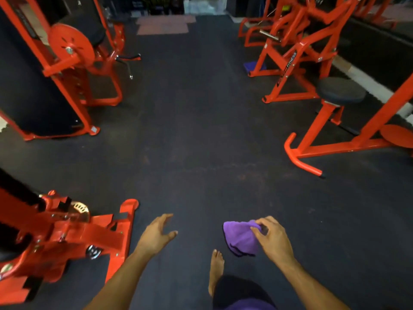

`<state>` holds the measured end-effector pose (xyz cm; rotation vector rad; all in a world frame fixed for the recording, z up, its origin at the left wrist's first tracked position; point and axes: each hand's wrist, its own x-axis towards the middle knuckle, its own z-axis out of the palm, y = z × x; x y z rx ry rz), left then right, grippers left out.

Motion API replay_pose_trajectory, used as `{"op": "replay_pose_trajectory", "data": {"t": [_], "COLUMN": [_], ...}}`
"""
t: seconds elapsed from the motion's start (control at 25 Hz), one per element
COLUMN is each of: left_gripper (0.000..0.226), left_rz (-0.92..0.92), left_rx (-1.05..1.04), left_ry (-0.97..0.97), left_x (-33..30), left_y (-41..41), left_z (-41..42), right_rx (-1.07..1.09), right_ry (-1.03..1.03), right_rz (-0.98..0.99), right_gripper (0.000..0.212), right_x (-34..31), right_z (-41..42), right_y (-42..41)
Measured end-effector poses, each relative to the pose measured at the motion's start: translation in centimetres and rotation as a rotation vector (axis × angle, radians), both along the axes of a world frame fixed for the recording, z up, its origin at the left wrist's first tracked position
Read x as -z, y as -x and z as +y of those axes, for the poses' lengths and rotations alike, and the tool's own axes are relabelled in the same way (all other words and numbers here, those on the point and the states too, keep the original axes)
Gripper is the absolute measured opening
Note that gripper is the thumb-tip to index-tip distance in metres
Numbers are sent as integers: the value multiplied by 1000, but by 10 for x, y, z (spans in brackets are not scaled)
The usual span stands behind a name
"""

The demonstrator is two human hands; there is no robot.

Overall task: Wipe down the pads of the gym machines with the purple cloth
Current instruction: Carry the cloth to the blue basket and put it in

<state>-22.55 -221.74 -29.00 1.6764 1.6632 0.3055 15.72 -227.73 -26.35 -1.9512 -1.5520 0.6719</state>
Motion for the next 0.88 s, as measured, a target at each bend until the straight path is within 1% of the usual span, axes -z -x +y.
{"op": "replay_pose_trajectory", "data": {"t": [0.12,0.2,0.28,0.44,0.48,0.56,0.64,0.72,0.8,0.88], "left_gripper": [75,78,75,74,73,72,72,73,72,70], "left_rz": [11,45,36,51,32,39,40,46,51,49], "left_rx": [32,36,14,3,-4,-17,-16,27,55,97], "left_ry": [52,54,53,88,77,117,174,192,206,178], "left_x": [-9,-19,-21,0,9,26,29,23,17,8], "left_y": [-6,-10,-12,-9,-8,-4,-2,-7,-14,-27], "left_z": [111,194,261,389,426,505,578,653,744,832], "right_rx": [28,-3,-16,-63,-77,-96,-120,-160,-92,-26], "right_ry": [15,12,56,100,100,123,167,155,151,116], "right_rz": [38,2,-26,-59,-58,-102,-138,-185,-150,-126], "right_gripper": [7,5,6,10,11,10,8,11,9,9], "right_x": [1,-4,-1,15,19,28,22,5,-8,-14], "right_z": [106,186,260,414,452,529,600,677,758,831], "right_y": [-3,-10,-18,-26,-24,-25,-28,-33,-45,-59]}}
